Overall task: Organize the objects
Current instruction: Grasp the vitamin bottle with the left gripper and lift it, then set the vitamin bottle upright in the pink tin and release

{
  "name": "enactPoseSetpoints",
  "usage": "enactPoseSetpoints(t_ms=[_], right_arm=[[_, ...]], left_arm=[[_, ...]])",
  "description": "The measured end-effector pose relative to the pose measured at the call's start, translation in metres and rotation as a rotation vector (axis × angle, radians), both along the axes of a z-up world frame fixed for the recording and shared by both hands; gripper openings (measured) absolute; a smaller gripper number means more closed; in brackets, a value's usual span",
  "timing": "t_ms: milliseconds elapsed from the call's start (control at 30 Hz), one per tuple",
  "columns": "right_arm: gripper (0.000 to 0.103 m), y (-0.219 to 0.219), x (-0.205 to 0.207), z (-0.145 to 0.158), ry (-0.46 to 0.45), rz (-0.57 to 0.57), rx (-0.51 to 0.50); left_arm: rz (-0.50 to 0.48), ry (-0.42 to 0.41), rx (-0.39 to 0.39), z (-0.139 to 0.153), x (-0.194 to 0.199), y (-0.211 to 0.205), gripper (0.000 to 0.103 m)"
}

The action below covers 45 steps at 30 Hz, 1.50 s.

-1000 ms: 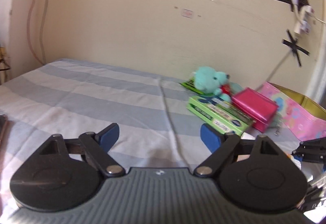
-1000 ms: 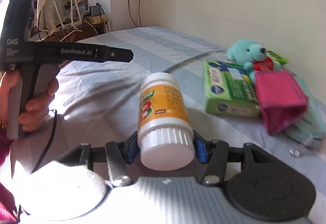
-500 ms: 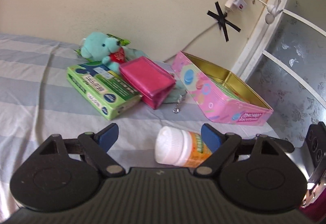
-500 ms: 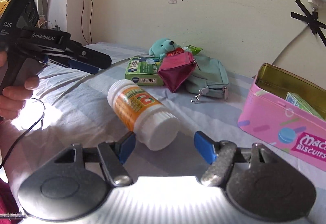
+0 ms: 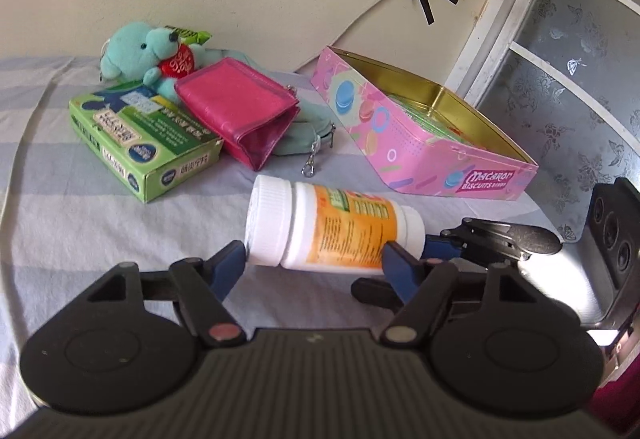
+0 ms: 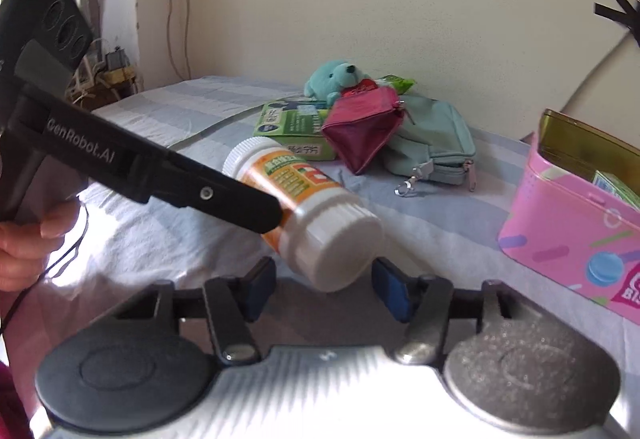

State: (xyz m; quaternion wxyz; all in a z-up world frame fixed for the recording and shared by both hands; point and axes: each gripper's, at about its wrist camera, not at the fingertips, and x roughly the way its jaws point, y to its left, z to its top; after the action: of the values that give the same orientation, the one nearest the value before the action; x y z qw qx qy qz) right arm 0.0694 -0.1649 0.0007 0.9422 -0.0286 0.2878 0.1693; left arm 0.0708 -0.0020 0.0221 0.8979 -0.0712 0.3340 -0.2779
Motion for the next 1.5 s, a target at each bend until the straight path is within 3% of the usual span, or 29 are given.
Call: enactPoseSetpoints(t_ms=[167,267,333,467,533,600,733,800,900,967,1000,1100,1233,1300,1433,1500], right_arm=[[0.041,-0.023,-0.008,0.016,-0.093,-0.007,0.108],[0.042,-0.019,-0.012,0.022,-0.144,-0.038,0.039],[0.043,-0.021,-0.015,0.020,-0.134,-0.029,0.010],[0.052,-0.041,-0.017,0.014,-0.106,-0.051,0.011],[0.061,-0.053,-0.006,0.013,-0.063,-0.053,0.075],[0.063,-0.057,0.007,0.012,-0.017,-0.044,0.131],[0.085,-0.043,0.018,0.007,0.018,-0.017,0.122],[0.085,-0.034,0.023,0.004,0.028,-0.008,0.097],[0.084,-0.020,0.034,-0.001,0.061,0.005,0.059],[0.078,-0.015,0.041,-0.002,0.073,0.016,0.058],[0.074,-0.013,0.044,-0.002,0.077,0.010,0.056],[0.071,-0.007,0.035,0.002,0.018,0.011,0.045],[0.069,-0.003,0.003,0.025,-0.248,-0.045,-0.056],[0.069,-0.014,-0.001,0.035,-0.319,-0.104,-0.056],[0.069,-0.055,0.013,0.048,-0.336,-0.229,0.004],[0.069,-0.076,0.022,0.046,-0.348,-0.305,0.023]], left_arm=[[-0.109,-0.081,-0.022,0.029,0.008,-0.029,0.066],[-0.129,-0.191,0.049,0.046,0.005,-0.056,0.067],[-0.123,-0.213,0.068,0.052,0.006,-0.059,0.068],[-0.056,-0.148,0.056,0.044,0.015,-0.042,0.071],[-0.010,-0.062,0.031,0.033,0.027,-0.035,0.073],[0.017,0.032,0.005,0.023,0.041,-0.033,0.073],[0.006,0.118,-0.002,0.011,0.058,-0.042,0.075],[-0.017,0.139,-0.010,0.008,0.063,-0.047,0.080],[-0.040,0.159,0.005,0.002,0.066,-0.057,0.078],[-0.065,0.188,0.009,-0.007,0.066,-0.060,0.058],[-0.060,0.197,0.008,-0.010,0.065,-0.061,0.058],[-0.039,0.131,0.016,0.002,0.052,-0.059,0.057],[-0.088,-0.037,0.014,0.048,0.036,-0.072,0.056],[-0.119,-0.094,0.033,0.064,0.037,-0.090,0.055],[-0.190,-0.162,0.070,0.075,0.059,-0.140,0.055],[-0.219,-0.140,0.068,0.068,0.077,-0.162,0.058]])
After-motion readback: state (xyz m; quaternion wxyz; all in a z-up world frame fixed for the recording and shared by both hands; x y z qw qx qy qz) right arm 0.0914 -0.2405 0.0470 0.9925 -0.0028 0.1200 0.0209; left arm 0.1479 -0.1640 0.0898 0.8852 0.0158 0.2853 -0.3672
